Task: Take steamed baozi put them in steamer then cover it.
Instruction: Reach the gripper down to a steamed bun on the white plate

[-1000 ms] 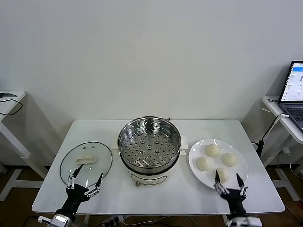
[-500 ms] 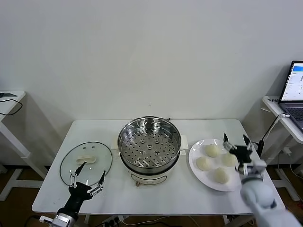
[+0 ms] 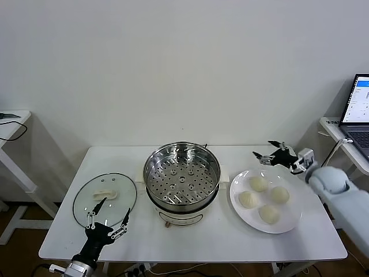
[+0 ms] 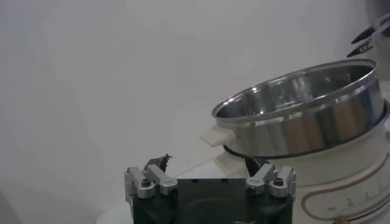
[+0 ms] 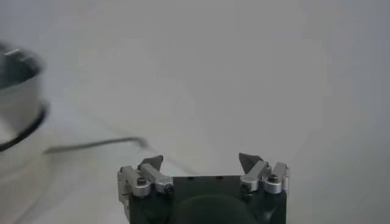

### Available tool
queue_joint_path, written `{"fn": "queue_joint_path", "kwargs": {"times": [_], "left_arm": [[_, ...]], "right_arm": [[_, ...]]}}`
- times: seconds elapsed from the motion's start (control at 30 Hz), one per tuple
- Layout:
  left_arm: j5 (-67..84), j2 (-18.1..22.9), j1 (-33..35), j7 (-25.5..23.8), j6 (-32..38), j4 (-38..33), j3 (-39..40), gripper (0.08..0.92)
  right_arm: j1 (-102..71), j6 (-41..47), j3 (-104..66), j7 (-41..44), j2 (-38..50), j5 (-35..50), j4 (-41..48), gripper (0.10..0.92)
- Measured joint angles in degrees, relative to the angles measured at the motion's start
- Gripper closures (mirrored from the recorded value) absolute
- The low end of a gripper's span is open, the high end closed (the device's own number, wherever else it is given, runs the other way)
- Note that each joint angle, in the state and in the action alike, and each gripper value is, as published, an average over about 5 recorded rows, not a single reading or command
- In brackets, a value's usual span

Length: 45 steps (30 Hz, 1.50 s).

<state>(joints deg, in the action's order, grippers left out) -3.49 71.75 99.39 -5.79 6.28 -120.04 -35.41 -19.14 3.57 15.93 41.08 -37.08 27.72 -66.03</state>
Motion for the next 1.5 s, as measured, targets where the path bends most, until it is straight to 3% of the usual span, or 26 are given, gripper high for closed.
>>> {"fn": "queue_joint_path", "kwargs": {"times": [0.23,0.5,1.17,1.5], "left_arm": [[0.52,0.26,0.08,0.67,0.13,0.05,-0.05,0.177],[1.26,0.30,0.17,1.31,0.07,-0.20,-0.50,0.177],[1.90,0.95,0.18,2.68,0.27,1.23,-0.56,0.177],[2.03,1.15,0.15,2.96,0.36,1.52,-0.56,0.177]], "right_arm": [[10.74,-1.97,9.89,16.64,-2.65,-12.74,8.17,0.203],[17.49,-4.19,16.82,25.54,-7.55,-24.50,15.87,0.203],[19.98,-8.05,21.03,27.48,-18.06,-37.81,27.66,0.212],[20.50,-8.73,22.43,26.91,-18.93,-39.45,27.47,0.345]]}}
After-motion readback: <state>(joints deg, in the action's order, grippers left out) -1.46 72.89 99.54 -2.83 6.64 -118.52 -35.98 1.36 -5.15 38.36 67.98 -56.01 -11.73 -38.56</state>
